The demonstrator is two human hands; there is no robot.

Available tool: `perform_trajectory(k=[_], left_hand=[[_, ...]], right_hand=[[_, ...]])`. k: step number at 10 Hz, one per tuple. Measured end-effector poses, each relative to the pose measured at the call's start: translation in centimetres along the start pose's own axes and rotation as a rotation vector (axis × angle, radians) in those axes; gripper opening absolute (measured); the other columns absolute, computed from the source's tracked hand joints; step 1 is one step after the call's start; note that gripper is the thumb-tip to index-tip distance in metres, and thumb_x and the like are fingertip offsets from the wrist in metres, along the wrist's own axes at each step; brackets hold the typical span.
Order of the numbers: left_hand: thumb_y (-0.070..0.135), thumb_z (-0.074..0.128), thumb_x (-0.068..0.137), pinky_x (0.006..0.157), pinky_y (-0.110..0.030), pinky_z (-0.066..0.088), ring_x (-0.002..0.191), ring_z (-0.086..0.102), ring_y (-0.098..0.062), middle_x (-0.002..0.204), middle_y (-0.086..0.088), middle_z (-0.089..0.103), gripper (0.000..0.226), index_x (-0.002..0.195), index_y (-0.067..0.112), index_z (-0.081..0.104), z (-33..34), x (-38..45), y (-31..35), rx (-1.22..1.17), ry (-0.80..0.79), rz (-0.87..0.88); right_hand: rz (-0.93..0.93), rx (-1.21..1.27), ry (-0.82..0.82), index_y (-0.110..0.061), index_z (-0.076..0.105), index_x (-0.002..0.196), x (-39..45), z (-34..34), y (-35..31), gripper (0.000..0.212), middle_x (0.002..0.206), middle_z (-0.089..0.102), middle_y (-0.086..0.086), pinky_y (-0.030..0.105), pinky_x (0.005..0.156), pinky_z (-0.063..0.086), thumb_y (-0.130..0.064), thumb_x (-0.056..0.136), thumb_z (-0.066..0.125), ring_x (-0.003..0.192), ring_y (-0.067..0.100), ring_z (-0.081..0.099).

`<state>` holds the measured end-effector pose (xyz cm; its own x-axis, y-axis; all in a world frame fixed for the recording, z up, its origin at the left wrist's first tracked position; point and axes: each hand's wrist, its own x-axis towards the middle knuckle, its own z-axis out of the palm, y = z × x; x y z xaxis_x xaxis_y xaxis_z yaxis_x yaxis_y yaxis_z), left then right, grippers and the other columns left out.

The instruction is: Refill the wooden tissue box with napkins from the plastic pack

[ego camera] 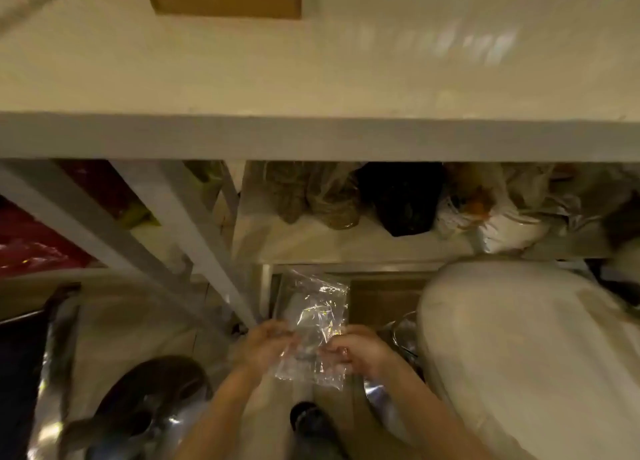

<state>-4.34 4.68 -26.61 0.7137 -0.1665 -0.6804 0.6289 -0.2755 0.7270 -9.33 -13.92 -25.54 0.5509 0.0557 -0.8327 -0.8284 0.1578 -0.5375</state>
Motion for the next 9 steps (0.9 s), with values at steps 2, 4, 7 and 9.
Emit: perform_trajectory(k=[2, 4, 7, 9], left_hand=[[-0.013, 0.056, 0.08, 0.043, -0.012, 0.05, 0.069, 0.055, -0.017, 0.083, -0.005, 0.054, 0.043, 0.115, 0.009, 0.043, 1.9, 9.3, -7.9, 0.1, -0.001, 0.05], [-0.002, 0.062, 0.079, 0.073, -0.032, 0.045, 0.083, 0.058, -0.028, 0.072, -0.002, 0.056, 0.028, 0.07, 0.024, 0.056, 2.6, 19.8, -15.2, 0.357, -0.035, 0.041], [0.042, 0.047, 0.086, 0.108, -0.04, 0.031, 0.136, 0.03, -0.032, 0.141, -0.015, 0.041, 0.049, 0.126, 0.014, 0.047, 4.1, 26.6, -19.8, 1.171, -0.159, 0.074], [0.036, 0.043, 0.091, 0.117, -0.044, 0.01, 0.144, -0.008, -0.03, 0.158, -0.011, -0.001, 0.056, 0.143, 0.027, 0.025, 3.4, 24.7, -16.5, 1.169, -0.175, 0.128]], right_hand=[[-0.061, -0.074, 0.358, -0.014, 0.052, 0.058, 13.7, -0.9, 5.9, 0.036, 0.042, 0.06, -0.004, 0.018, 0.046, 0.047, 0.012, 0.083, 0.052, 0.041, 0.005, 0.057], [-0.08, -0.289, 0.452, 0.004, 0.056, 0.115, 23.6, -1.5, 9.7, 0.028, 0.118, 0.061, 0.022, 0.038, 0.09, 0.05, -0.003, 0.09, 0.045, 0.108, 0.035, 0.059], [-0.145, -0.839, 0.451, -0.014, 0.019, 0.144, 32.0, -2.3, 13.4, 0.055, 0.144, 0.038, 0.01, 0.036, 0.106, 0.037, -0.022, 0.094, 0.042, 0.131, 0.027, 0.037], [-0.164, -0.998, 0.431, -0.018, 0.024, 0.141, 28.8, -1.4, 12.2, 0.062, 0.145, 0.038, 0.004, 0.039, 0.11, 0.026, -0.034, 0.088, 0.051, 0.137, 0.027, 0.025]])
